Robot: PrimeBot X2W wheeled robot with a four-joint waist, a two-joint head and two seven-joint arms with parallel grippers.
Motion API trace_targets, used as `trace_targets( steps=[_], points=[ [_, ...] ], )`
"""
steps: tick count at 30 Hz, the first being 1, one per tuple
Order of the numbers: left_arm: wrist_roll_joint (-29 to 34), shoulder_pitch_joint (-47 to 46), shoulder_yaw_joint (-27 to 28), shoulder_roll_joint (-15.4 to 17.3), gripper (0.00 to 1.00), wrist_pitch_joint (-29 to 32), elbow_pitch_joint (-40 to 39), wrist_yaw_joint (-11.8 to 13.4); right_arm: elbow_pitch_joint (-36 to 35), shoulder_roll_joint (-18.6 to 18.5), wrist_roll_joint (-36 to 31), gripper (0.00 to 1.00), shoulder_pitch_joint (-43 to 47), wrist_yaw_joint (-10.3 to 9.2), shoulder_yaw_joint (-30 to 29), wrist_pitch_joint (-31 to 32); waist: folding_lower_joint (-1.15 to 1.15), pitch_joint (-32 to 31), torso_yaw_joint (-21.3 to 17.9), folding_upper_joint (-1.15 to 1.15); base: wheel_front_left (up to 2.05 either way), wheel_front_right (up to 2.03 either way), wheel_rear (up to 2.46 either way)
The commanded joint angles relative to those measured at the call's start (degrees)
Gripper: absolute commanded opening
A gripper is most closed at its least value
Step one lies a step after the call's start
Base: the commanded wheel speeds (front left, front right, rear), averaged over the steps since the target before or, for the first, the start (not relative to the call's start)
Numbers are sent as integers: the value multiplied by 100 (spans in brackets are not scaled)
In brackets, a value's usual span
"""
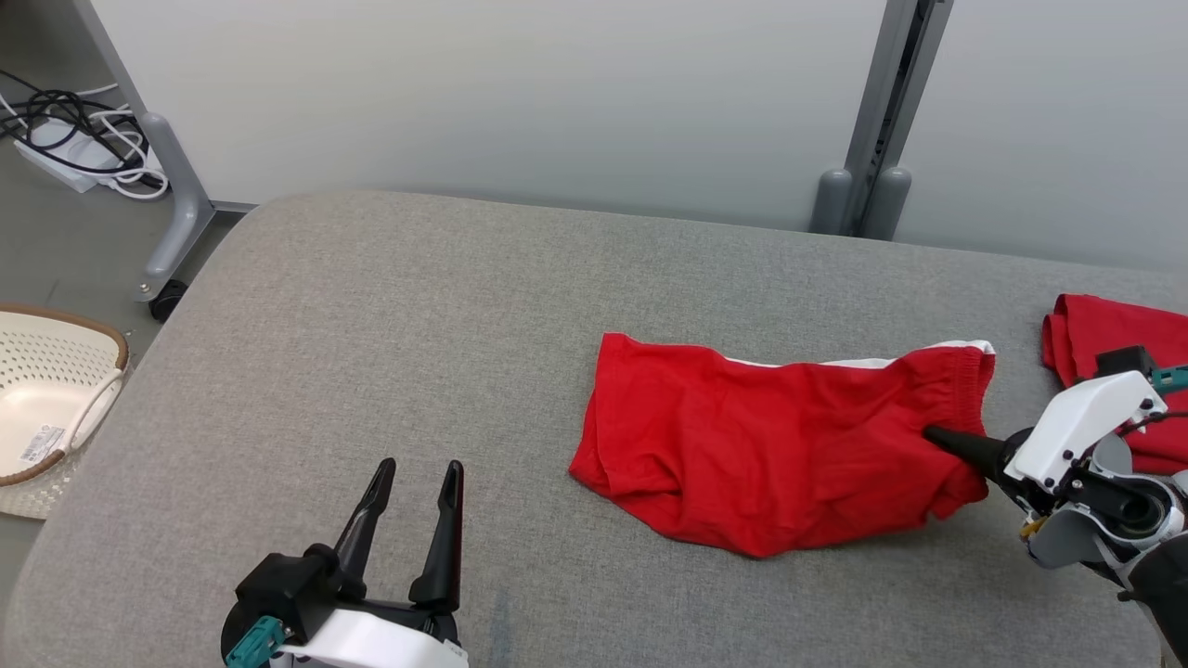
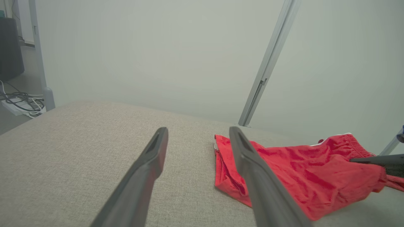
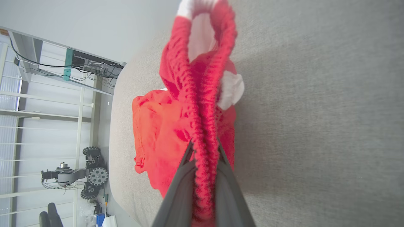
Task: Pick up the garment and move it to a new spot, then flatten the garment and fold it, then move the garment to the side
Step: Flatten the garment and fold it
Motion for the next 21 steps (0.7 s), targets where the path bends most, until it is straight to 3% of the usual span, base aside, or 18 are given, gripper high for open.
trace_targets(
  steps=[1,11,21],
  points=[
    [-55,9,-23,23,100,-21,16,-11,-139,8,196,0,89,4,-102,138,0,1,42,0,0,0,0],
    [-140,-31,-87,22,100,-21,74,-3,-851,192,618,0,112,4,-313,418,0,41,380,0,0,0,0],
    [-220,-125,-193,22,100,-22,121,17,-509,544,500,0,-125,4,-333,-31,0,139,877,0,0,0,0]
  ],
)
